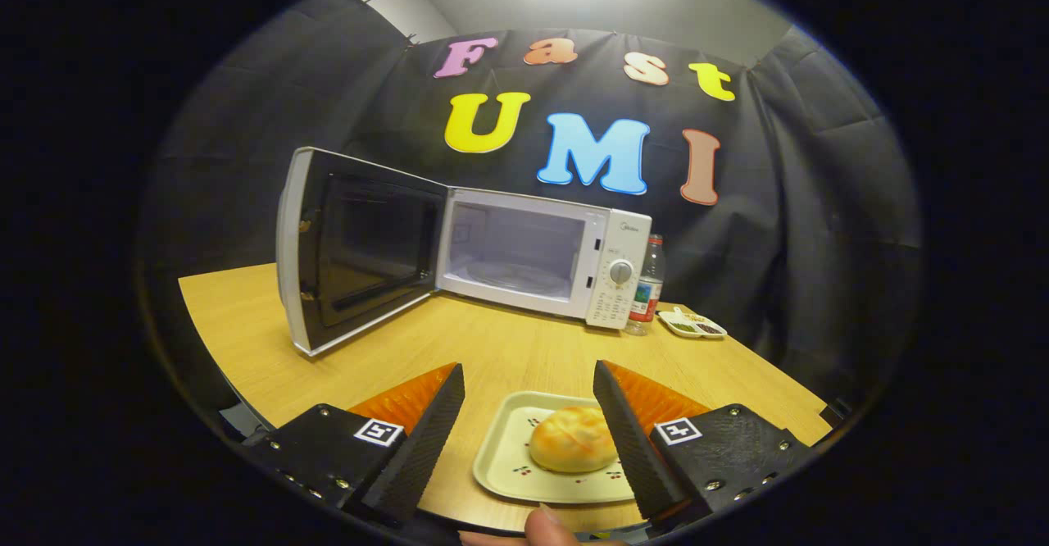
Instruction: Open the microwave, put the food inside, and close the microwave door.
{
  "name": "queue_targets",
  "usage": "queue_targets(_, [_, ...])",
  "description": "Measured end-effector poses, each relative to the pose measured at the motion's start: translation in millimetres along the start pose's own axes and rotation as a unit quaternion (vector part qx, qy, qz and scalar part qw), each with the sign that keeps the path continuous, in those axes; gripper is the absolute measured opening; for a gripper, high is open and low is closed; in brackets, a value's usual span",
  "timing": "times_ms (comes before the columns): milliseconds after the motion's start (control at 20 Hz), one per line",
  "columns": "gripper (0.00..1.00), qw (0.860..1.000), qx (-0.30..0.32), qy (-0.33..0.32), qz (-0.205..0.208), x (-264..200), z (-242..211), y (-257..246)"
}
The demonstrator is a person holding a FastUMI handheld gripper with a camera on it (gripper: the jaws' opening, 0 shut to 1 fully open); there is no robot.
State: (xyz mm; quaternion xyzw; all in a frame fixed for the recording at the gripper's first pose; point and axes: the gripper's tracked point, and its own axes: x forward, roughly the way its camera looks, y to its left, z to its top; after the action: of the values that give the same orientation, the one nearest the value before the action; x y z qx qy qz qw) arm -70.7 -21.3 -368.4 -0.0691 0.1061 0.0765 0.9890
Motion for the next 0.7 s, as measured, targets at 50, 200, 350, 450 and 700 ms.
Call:
queue_targets(50, [0.96,1.000,0.012,0.011,-0.002,3,-8,-7])
queue_targets(200, [0.96,0.998,0.033,0.050,-0.012,14,-38,-24])
queue_targets(350, [0.96,0.995,0.070,0.076,0.001,19,-58,-24])
queue_targets(450, [0.97,0.993,0.083,0.086,0.005,23,-64,-23])
queue_targets(700, [0.95,0.993,0.057,0.100,0.004,21,-69,-20])
